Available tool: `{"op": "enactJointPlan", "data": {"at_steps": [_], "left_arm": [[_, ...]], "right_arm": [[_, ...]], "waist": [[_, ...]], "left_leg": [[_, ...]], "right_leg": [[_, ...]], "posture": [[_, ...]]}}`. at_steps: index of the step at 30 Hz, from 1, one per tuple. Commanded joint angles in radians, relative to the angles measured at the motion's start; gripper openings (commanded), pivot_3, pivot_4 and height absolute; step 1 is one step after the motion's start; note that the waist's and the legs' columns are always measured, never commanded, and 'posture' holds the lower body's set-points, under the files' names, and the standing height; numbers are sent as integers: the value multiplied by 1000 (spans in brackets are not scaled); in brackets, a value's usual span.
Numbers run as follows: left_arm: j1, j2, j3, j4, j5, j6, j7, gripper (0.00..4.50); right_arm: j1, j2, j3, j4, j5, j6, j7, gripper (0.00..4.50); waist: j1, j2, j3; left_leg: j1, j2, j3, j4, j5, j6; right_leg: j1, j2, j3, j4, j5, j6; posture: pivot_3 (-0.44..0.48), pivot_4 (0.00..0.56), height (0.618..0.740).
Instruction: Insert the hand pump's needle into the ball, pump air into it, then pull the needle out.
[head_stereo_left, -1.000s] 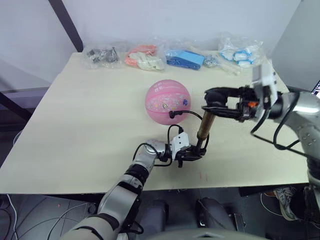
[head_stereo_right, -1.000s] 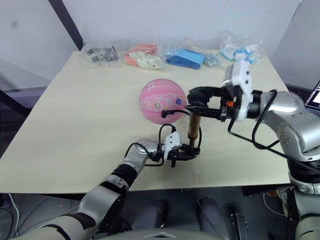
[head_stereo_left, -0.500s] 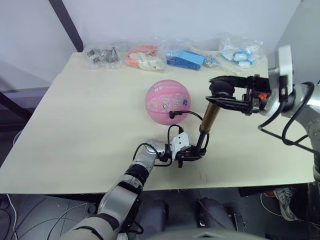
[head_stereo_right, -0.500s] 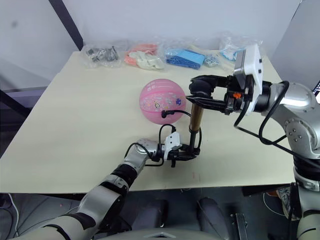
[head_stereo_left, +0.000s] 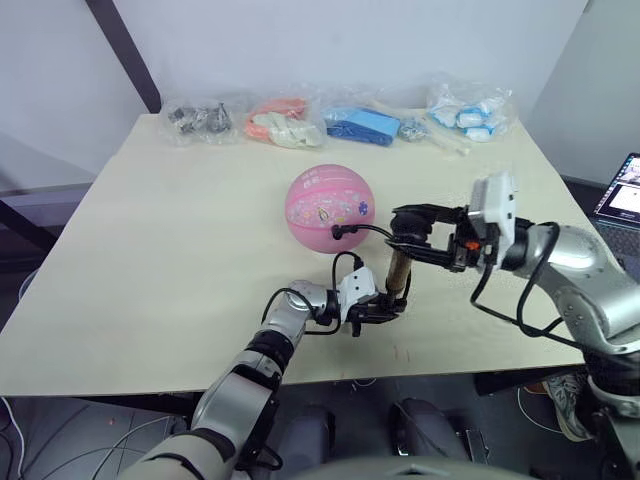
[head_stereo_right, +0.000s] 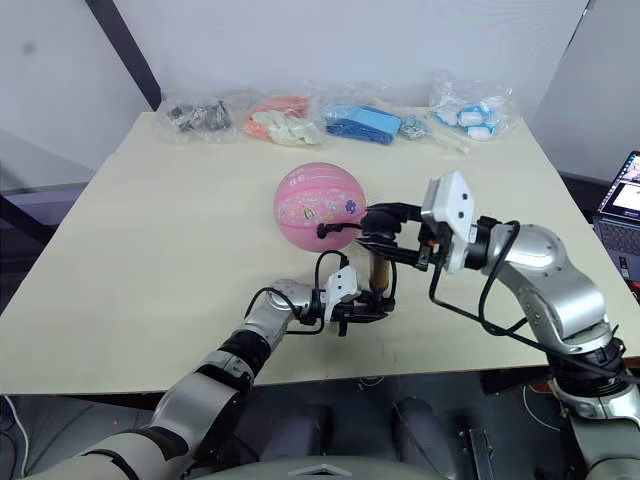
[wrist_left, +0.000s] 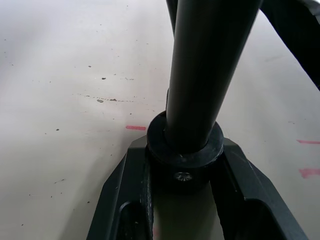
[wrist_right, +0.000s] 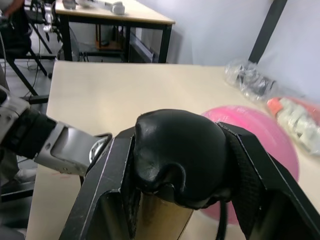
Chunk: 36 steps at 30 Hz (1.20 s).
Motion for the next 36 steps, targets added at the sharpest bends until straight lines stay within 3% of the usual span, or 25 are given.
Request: {"op": "enactJointPlan", "data": {"at_steps": [1,14,23,27,36], "left_arm": [[37,19,-16,60,27,45,-4,1073],[35,17,-17,61,27,44,-3,1073],[36,18,-16,62,28,44,-6,1073],[36,17,-19,62,26,43,-6,1073],[36,17,-21,63,24,43,-7,1073]], "right_arm": [[75,4,118,83,-82,21,19,1943],[131,30,145,140,-154,-47,43,1943],[-11,-4,-16,3,35,75,72,1943],[-122,-30,-112,-38,154,174,61,1943],[-288,-82,-255,-36,322,298,24,1943]], "waist": [[0,0,0],[0,0,0],[1,3,7],[3,5,8],[8,4,10]], "left_leg": [[0,0,0,0,0,0],[0,0,0,0,0,0],[-4,-1,0,-1,0,0],[-15,-2,-1,1,0,0],[-19,-5,-1,3,0,0]], "right_leg": [[0,0,0,0,0,0],[0,0,0,0,0,0],[-2,-1,0,-2,0,0],[-12,-1,-1,-2,1,0],[-16,-3,0,0,1,0]], "posture": [[0,150,740],[0,150,740],[0,150,740],[0,150,740],[0,150,740]]}}
